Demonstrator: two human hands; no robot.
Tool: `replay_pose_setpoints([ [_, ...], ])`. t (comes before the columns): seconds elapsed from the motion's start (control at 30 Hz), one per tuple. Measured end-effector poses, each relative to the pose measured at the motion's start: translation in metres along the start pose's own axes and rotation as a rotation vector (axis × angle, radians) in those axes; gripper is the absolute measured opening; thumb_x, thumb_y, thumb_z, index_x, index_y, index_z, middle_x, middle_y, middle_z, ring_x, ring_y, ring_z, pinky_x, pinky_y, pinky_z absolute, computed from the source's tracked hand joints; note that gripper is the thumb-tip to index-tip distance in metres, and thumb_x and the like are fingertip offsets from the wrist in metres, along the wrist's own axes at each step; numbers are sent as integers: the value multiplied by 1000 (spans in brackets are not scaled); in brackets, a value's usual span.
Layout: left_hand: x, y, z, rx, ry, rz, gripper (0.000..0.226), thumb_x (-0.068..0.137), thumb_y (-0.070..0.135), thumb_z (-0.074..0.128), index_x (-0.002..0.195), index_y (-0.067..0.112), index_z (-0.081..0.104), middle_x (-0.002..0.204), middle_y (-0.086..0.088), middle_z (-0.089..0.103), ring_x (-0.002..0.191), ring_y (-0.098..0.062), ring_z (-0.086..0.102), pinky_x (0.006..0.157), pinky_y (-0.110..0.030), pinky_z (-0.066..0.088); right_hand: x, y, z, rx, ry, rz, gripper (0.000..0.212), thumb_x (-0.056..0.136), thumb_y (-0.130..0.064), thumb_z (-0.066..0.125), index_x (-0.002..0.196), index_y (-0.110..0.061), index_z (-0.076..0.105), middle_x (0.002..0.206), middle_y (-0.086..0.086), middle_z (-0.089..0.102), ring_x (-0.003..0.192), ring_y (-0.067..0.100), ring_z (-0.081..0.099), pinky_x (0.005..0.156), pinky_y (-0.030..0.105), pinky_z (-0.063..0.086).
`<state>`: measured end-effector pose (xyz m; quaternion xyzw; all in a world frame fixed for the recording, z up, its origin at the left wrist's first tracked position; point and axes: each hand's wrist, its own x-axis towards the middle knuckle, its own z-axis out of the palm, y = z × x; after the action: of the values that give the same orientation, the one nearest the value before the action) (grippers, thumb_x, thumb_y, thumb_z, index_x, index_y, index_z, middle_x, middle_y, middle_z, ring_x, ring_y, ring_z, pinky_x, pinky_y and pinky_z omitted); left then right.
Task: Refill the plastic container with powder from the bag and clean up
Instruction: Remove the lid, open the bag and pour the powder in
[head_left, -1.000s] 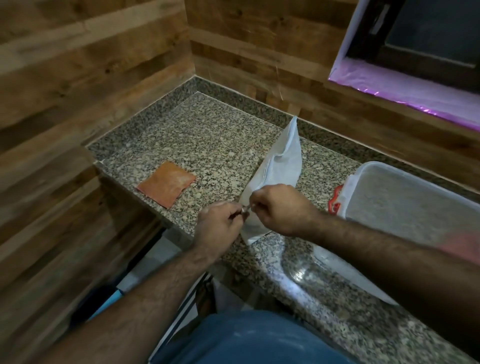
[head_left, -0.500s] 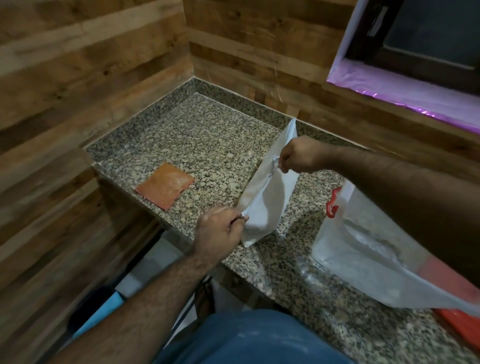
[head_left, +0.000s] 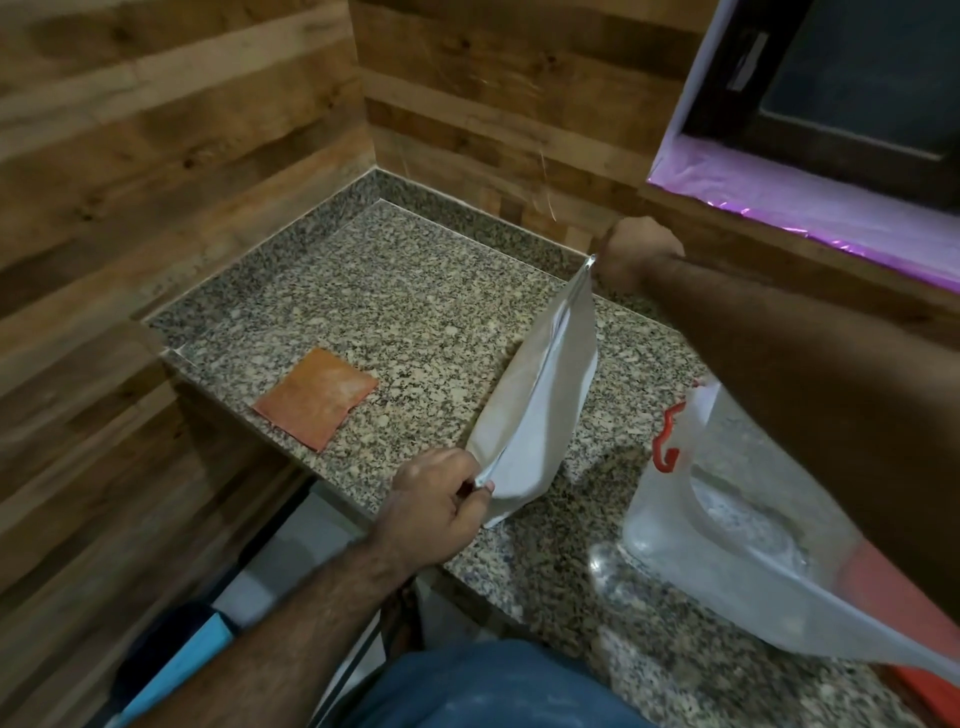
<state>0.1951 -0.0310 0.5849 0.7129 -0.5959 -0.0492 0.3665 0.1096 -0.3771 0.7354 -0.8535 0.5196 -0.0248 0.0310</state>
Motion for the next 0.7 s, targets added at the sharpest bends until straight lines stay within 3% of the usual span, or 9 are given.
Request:
replay_pose_setpoints([
  [0.13,1,-2,1,-13,-56,39,25,88,29,62,71,24,45,67,11,41,60,-12,40,57,-15,20,4,-2,4,97,76,187,22,102,-15,62,115,-5,76,114,14,75,106,35,74,75,35,48],
  [0.23,7,-5,-1,-55,-65,83,28,84,26,63,71,27,39,65,11,38,57,-11,37,53,-20,19,2,-8,13,173,111,222,26,107,-28,57,123,-12,72,124,12,74,112,34,72,78,34,45],
  [0.33,14,-14,-5,-69,-97,15,36,86,44,70,66,26,45,62,13,45,56,-9,43,52,-23,28,-10,-10,24,236,133,234,72,98,-63,63,142,-8,49,138,17,59,124,39,63,88,41,52],
  [0.37,19,-12,-7,-111,-100,-72,45,89,58,69,65,23,52,61,15,50,55,-6,47,51,-20,31,-15,-10,27,231,130,239,86,94,-71,63,145,-5,44,141,19,56,125,40,61,91,43,53],
  [0.43,35,-3,-12,-256,-94,-280,66,91,80,56,62,21,58,52,14,53,47,-1,49,46,-13,31,-20,-9,35,161,115,223,98,87,-81,61,142,-2,45,135,20,58,118,39,65,83,41,55],
  [0.5,56,6,-14,-333,-128,-416,70,92,85,52,59,24,54,46,15,53,39,1,46,43,-15,33,-22,-11,38,77,88,171,91,85,-85,60,127,-4,59,112,13,66,98,32,71,70,35,53],
  [0.57,77,13,-16,-313,-185,-462,68,86,88,60,60,25,54,46,12,51,40,0,45,48,-19,38,-21,-16,38,47,-14,143,76,86,-84,58,105,-11,68,97,7,68,87,27,69,70,33,54],
  [0.63,95,15,-18,-222,-289,-510,60,84,77,73,62,25,54,52,11,54,45,-6,49,49,-19,40,-18,-23,37,41,-123,145,77,89,-80,59,116,-9,73,111,11,73,102,30,72,79,35,56],
  [0.7,108,17,-16,-102,-435,-531,55,81,72,80,65,24,59,60,5,66,50,-10,57,49,-19,43,-16,-28,37,48,-171,166,70,92,-68,64,125,-7,72,124,13,74,108,31,72,78,33,54],
])
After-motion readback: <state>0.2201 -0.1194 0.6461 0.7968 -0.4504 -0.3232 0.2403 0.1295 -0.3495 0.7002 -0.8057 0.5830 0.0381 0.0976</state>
